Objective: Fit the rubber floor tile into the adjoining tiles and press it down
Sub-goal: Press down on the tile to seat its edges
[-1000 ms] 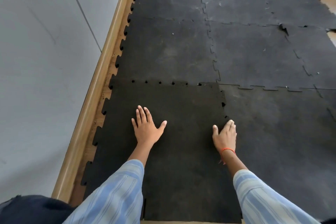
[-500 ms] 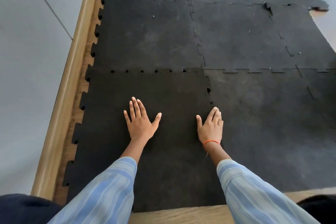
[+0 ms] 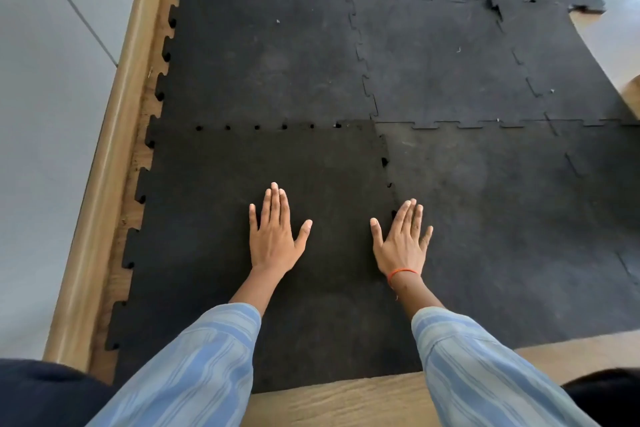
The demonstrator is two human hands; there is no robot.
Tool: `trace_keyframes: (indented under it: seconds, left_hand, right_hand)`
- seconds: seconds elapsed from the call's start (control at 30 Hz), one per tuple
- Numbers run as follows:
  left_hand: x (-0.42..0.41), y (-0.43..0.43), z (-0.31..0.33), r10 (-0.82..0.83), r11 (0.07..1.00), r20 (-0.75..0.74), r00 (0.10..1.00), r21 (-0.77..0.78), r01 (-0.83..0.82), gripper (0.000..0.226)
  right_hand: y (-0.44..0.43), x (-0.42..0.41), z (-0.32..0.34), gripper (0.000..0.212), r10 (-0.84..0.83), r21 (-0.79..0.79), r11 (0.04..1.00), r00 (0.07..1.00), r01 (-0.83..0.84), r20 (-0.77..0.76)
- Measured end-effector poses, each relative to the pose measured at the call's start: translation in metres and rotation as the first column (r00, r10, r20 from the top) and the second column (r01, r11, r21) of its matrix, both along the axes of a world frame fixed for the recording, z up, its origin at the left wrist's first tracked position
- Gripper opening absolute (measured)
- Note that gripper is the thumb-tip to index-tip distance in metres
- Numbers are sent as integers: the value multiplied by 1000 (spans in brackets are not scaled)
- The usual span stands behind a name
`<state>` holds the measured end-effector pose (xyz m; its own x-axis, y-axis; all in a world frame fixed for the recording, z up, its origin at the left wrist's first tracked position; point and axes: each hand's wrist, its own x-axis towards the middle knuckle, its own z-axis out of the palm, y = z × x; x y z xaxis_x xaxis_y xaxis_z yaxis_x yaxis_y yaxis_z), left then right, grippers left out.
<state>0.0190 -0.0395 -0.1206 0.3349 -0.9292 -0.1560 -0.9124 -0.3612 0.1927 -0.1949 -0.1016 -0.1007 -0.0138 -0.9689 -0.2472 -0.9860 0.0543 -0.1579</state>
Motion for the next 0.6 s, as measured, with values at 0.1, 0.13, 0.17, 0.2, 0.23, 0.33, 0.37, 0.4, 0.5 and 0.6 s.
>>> trace_keyframes:
  seconds: [0.1, 0.13, 0.17, 0.2, 0.23, 0.33, 0.37, 0.4, 0.5, 0.6]
  left_hand:
    - [-9, 0, -5, -29, 999, 23, 999, -14, 30, 85]
    - [-10, 0, -5, -24, 999, 29, 999, -21, 25, 84]
    - [-10, -1, -5, -21, 999, 32, 999, -24, 21, 84]
    - [-11, -1, -5, -22, 999, 33, 999, -23, 22, 84]
    - [-11, -1, -4, -22, 1000, 35, 999, -22, 23, 84]
    - [-12, -1, -3, -19, 999, 37, 999, -27, 20, 84]
    - [-13, -2, -3, -18, 999, 40, 999, -29, 19, 84]
    - [-13, -2, -3, -18, 999, 42, 999, -31, 19, 84]
    - [-12, -2, -5, -17, 999, 39, 999, -33, 19, 83]
    - [-12, -2, -7, -11, 999, 40, 999, -49, 13, 82]
  right_hand:
    - [-5, 2, -2, 82, -5, 25, 1000, 1000, 5, 7]
    - [-7, 2, -2, 83, -7, 32, 999, 1000, 7, 11]
    - [-8, 2, -3, 83, -10, 38, 999, 1000, 9, 17]
    - [-8, 1, -3, 84, -13, 45, 999, 1000, 12, 19]
    - [-8, 0, -4, 84, -11, 45, 999, 1000, 10, 18]
    - [-11, 0, -3, 86, -6, 53, 999, 1000, 5, 21]
    - [-11, 0, -3, 86, -6, 52, 999, 1000, 5, 22]
    - [-10, 0, -3, 87, -6, 41, 999, 1000, 5, 19]
    - [-11, 3, -4, 87, 27, -46, 999, 1000, -27, -7]
    - [-22, 12, -5, 85, 94, -99, 990, 995, -97, -36]
